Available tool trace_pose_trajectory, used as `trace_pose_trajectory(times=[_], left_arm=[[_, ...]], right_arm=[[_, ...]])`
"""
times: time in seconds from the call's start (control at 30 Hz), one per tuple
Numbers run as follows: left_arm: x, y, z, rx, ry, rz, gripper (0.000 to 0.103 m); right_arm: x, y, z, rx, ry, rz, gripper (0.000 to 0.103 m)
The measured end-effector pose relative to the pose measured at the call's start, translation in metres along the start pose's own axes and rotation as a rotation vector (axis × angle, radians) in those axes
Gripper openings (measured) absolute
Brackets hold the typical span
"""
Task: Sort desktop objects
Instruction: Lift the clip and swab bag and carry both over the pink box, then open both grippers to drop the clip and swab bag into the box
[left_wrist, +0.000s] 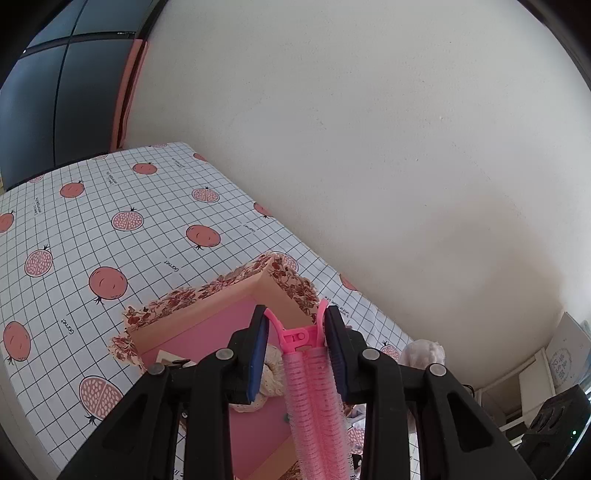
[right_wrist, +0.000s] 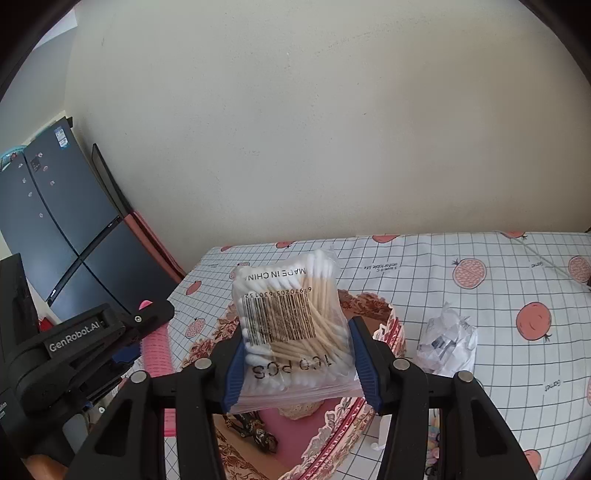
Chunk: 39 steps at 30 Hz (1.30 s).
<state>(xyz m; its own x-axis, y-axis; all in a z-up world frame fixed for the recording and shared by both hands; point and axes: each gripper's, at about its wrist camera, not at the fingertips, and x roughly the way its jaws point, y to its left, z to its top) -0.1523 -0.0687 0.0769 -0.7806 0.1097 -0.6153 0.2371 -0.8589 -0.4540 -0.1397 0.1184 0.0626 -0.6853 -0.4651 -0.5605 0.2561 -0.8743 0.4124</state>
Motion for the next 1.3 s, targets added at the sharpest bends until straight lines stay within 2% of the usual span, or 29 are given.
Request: trace_pose_trajectory(times=[0.47, 0.73, 1.3], left_arm=[[0.033, 0.049, -0.006, -0.160, 0.079, 0.063, 0.032], [0.059, 0.067, -0.018, -0.233, 0.160, 0.092, 0.032], [0.075, 0.068, -0.027, -0.242, 0.203, 0.104, 0.032]], right_arm=[[0.040, 0.017, -0.018, -0.033, 0.094, 0.022, 0.055], [0.055, 0.017, -0.029, -0.034, 0.141, 0.023, 0.055], [0.083, 0.008, -0.042, -0.005, 0.224, 0.003, 0.057]])
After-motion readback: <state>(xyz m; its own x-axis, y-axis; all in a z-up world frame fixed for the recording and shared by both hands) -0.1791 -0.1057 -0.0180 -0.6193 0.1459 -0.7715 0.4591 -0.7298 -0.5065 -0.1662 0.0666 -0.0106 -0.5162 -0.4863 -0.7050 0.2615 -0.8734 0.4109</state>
